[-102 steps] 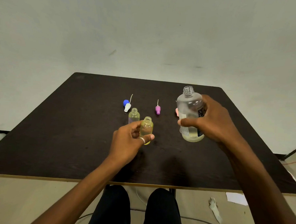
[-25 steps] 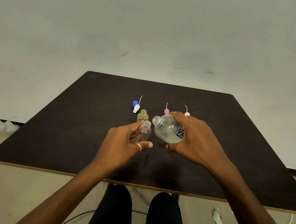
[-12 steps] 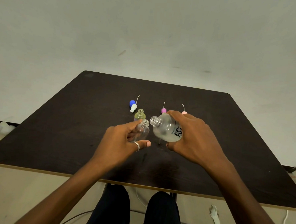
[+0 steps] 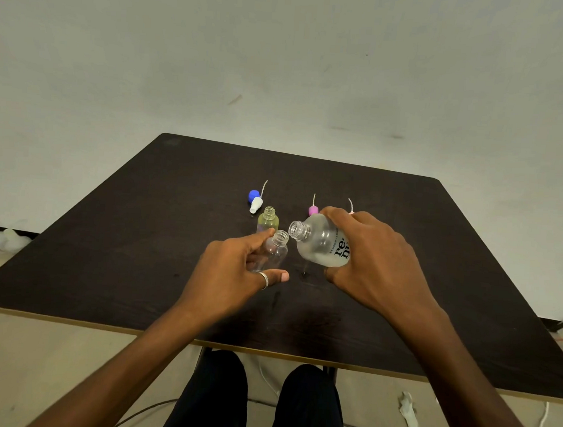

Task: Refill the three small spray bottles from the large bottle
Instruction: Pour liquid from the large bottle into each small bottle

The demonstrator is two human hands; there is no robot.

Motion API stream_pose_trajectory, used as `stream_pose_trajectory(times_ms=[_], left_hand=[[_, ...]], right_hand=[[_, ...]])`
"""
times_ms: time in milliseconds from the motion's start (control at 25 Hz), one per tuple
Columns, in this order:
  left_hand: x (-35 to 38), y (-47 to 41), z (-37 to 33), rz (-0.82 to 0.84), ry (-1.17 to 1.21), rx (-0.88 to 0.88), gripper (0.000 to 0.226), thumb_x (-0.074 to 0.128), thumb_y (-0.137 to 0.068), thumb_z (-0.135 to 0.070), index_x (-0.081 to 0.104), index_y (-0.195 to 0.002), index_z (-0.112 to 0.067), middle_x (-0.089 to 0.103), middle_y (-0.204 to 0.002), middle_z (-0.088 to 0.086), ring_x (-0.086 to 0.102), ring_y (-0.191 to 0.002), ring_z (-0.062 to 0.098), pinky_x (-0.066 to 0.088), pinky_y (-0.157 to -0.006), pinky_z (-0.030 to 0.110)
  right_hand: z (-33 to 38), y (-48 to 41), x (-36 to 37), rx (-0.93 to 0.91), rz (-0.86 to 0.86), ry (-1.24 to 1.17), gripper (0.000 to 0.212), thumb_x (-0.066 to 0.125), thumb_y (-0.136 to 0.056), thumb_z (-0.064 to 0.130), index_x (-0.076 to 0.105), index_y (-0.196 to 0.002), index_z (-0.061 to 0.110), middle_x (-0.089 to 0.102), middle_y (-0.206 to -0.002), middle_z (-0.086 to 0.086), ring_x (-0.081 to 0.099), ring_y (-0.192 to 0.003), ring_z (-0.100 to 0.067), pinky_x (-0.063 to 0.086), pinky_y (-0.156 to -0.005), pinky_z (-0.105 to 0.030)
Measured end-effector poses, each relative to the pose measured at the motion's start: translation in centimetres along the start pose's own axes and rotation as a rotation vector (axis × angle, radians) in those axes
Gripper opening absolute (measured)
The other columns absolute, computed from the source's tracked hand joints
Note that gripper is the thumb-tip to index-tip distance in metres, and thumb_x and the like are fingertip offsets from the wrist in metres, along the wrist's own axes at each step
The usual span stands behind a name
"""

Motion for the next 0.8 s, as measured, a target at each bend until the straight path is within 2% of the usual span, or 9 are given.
stream_pose_trajectory(times_ms=[200,400,560,800], left_hand=[[0.03,-0.07,0.30,0.000,-0.037,-0.004,0.078,0.081,-0.072,-0.049,0.051,-0.142,-0.033,0.069,-0.122,-0.013,0.065,-0.106,-0.005,0.052,-0.095,0.018],[-0.04,0.08,0.02,-0.010,-0.058,-0.013,0.078,0.082,-0.072,-0.047,0.052,-0.142,-0.032,0.069,-0.123,-0.011,0.065,-0.106,-0.003,0.047,-0.092,0.010],[-0.18,0.11,-0.17,-0.016,-0.064,-0.011,0.079,0.083,-0.072,-0.045,0.051,-0.142,-0.027,0.068,-0.125,-0.007,0.065,-0.108,0.000,0.047,-0.093,0.014],[-0.08,0.06,-0.08,-0.009,-0.061,-0.013,0.079,0.083,-0.072,-0.045,0.051,-0.142,-0.027,0.068,-0.126,-0.007,0.065,-0.107,0.000,0.050,-0.094,0.018]], right_hand=[[0.17,0.10,-0.21,-0.007,-0.026,0.082,0.078,0.074,-0.077,0.041,0.033,-0.142,0.041,0.056,-0.121,0.004,0.058,-0.105,-0.020,0.052,-0.078,-0.034],[0.20,0.03,-0.28,-0.029,-0.066,0.145,0.078,0.076,-0.077,0.038,0.033,-0.142,0.041,0.057,-0.122,0.003,0.057,-0.105,-0.020,0.050,-0.077,-0.031],[0.18,-0.03,-0.30,-0.038,-0.074,0.155,0.082,0.079,-0.075,0.036,0.035,-0.144,0.038,0.058,-0.125,0.000,0.058,-0.107,-0.022,0.051,-0.082,-0.033],[0.05,-0.01,-0.14,-0.045,-0.112,0.185,0.082,0.081,-0.071,0.031,0.040,-0.142,0.036,0.060,-0.119,-0.001,0.059,-0.103,-0.024,0.049,-0.080,-0.035]])
Point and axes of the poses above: each hand's wrist, its own y-axis away from the middle knuckle, its own x-axis out of the palm, z = x × y, the point moved 3 cm from there along -y, towards the middle knuckle
